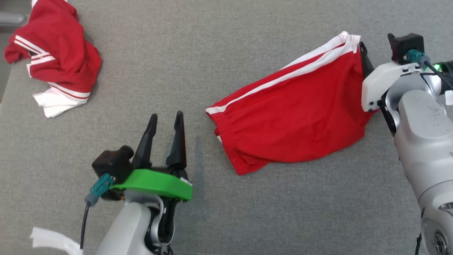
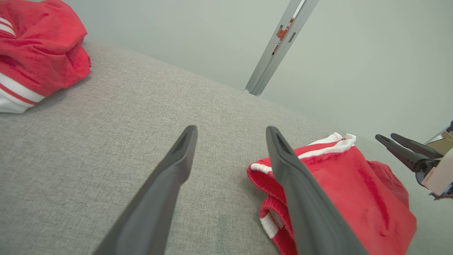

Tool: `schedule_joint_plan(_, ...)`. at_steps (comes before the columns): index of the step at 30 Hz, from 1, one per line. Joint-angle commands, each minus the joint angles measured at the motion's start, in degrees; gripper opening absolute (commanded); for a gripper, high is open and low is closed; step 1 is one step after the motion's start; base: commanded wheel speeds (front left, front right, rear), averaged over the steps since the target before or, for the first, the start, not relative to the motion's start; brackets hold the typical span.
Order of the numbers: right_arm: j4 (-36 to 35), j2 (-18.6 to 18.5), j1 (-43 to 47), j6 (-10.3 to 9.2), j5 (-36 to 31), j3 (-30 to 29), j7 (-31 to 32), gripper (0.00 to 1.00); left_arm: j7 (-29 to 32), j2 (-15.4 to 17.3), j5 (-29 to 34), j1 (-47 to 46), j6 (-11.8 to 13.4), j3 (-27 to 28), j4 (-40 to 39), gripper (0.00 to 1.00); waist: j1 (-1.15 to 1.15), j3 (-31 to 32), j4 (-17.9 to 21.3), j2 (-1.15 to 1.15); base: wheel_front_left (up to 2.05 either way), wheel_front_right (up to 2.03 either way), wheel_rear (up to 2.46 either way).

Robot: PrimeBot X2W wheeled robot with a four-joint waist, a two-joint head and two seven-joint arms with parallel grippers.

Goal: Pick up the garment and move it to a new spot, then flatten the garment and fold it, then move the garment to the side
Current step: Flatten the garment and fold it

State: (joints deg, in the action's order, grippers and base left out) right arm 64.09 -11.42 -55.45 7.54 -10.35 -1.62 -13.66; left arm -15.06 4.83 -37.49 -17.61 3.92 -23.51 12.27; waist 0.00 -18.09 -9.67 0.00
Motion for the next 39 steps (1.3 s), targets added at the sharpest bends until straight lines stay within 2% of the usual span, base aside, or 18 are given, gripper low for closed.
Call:
schedule_joint_plan(1,1.3,-0.4,0.6,-0.1,1.0,0.4,0.2,1.0,-0.1,0.6,1.3,1.8,-0.4,1.3,-0.6,1.0,0.0,1.8,0.6,0.0,0.0,0.0,0.0)
schedule_joint_plan(9,7.3,-2.3,1.5,-0.1,5.3,3.7,5.6,1.0,-0.1,0.2,4.2,7.7,-0.2,6.7,-4.0,1.0,0.0,3.4,0.0,0.0,0.0,0.0,0.0)
schedule_joint_plan(19,9.1,-4.8,3.4,-0.1,13.0,5.5,12.5,1.0,-0.1,-0.5,5.4,10.2,-0.7,8.5,-6.5,1.0,0.0,2.1,-4.0,0.0,0.0,0.0,0.0)
schedule_joint_plan(23,9.5,-4.7,4.8,-0.05,16.1,6.3,15.3,1.0,-0.1,-0.7,5.8,10.7,-0.8,8.9,-6.7,1.0,0.0,2.4,-4.9,0.0,0.0,0.0,0.0)
schedule_joint_plan(24,9.6,-4.4,5.0,-0.04,16.6,6.6,15.9,0.8,-0.1,-0.7,5.9,10.8,-0.8,9.0,-6.7,1.0,0.0,2.5,-4.9,0.0,0.0,0.0,0.0)
schedule_joint_plan(25,9.6,-4.1,5.3,-0.04,17.5,7.1,16.3,0.42,-0.1,-0.7,6.0,11.0,-0.8,9.2,-6.7,1.0,0.0,2.6,-4.9,0.0,0.0,0.0,0.0)
schedule_joint_plan(26,9.6,-4.0,5.5,-0.04,18.1,7.5,16.6,0.31,-0.1,-0.8,6.0,11.1,-0.7,9.3,-6.7,1.0,0.0,2.7,-4.8,0.0,0.0,0.0,0.0)
schedule_joint_plan(27,9.4,-3.9,5.6,-0.03,18.8,8.0,16.7,0.13,-0.1,-0.8,6.1,11.3,-0.7,9.4,-6.7,1.0,0.0,2.8,-4.6,0.0,0.0,0.0,0.0)
schedule_joint_plan(28,9.1,-3.9,5.7,-0.03,19.4,8.4,16.6,0.0,-0.1,-0.8,6.3,11.4,-0.7,9.3,-6.8,1.0,0.0,2.9,-4.4,0.0,0.0,0.0,0.0)
schedule_joint_plan(39,2.7,-2.7,7.7,-0.09,25.6,13.3,8.3,0.0,-0.1,0.3,7.7,11.8,-0.2,9.6,-7.3,1.0,0.0,4.8,1.2,0.0,0.0,0.0,0.0)
